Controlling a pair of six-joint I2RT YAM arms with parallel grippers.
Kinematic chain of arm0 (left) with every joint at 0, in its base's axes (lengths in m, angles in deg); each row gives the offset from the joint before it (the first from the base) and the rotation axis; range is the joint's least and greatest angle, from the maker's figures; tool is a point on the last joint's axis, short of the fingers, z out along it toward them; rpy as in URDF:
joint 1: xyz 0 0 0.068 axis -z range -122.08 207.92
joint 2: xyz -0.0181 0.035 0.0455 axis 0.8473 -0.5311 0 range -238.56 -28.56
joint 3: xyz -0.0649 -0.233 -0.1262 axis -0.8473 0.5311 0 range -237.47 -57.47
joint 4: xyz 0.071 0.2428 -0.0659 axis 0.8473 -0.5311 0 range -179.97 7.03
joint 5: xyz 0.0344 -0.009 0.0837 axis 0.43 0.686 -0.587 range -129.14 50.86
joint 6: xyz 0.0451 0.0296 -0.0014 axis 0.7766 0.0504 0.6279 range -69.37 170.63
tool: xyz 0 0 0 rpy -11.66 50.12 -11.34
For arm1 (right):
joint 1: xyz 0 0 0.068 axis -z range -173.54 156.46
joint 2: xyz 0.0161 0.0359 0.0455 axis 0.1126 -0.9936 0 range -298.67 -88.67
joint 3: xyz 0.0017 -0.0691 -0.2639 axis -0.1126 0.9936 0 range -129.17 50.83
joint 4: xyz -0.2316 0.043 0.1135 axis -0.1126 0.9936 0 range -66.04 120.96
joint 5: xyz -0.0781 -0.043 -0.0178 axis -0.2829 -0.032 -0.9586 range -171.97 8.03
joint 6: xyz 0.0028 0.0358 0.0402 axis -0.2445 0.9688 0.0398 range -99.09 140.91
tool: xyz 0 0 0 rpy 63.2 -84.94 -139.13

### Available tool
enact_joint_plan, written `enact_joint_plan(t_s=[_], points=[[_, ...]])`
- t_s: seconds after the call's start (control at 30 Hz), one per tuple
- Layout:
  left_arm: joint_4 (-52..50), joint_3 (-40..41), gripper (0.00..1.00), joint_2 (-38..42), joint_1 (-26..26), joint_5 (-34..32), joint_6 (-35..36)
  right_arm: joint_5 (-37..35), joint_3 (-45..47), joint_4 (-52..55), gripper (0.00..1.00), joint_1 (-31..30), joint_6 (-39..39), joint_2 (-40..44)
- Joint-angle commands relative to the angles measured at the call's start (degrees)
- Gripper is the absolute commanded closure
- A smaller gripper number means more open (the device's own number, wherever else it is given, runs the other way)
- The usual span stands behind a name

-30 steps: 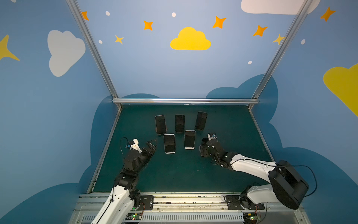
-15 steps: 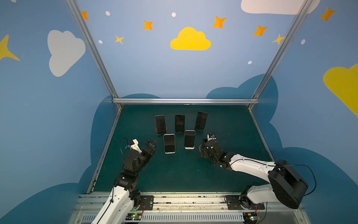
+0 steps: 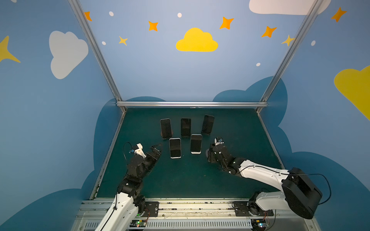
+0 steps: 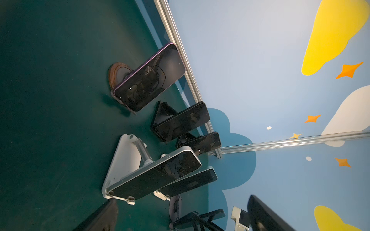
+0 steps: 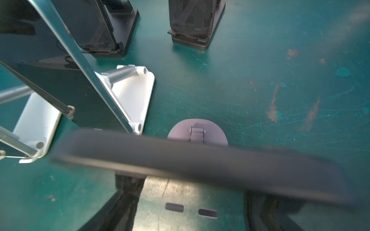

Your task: Remove the phone from the phone stand

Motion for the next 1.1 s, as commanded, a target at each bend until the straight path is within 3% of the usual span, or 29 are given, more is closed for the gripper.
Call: enact_joint_plan(t_s=[0.0,0.67,1.07], points=[[-1.44,0.26,0.00,1.21,0.11,-0.57,0.08,-0.90,-0.74,-1.20,0.25,-0.33,-0.48,0.50],[-1.56,-0.97,0.00,1.94,0.11,-0.07,0.23,5.13,-2.77,9.31,0.26,0.02,-1.13,6.78],[-3.03,-1.52,0.00,3.58,0.11,0.54,0.14,3.61,-2.44,13.94,0.26,0.47,-1.20,11.78]])
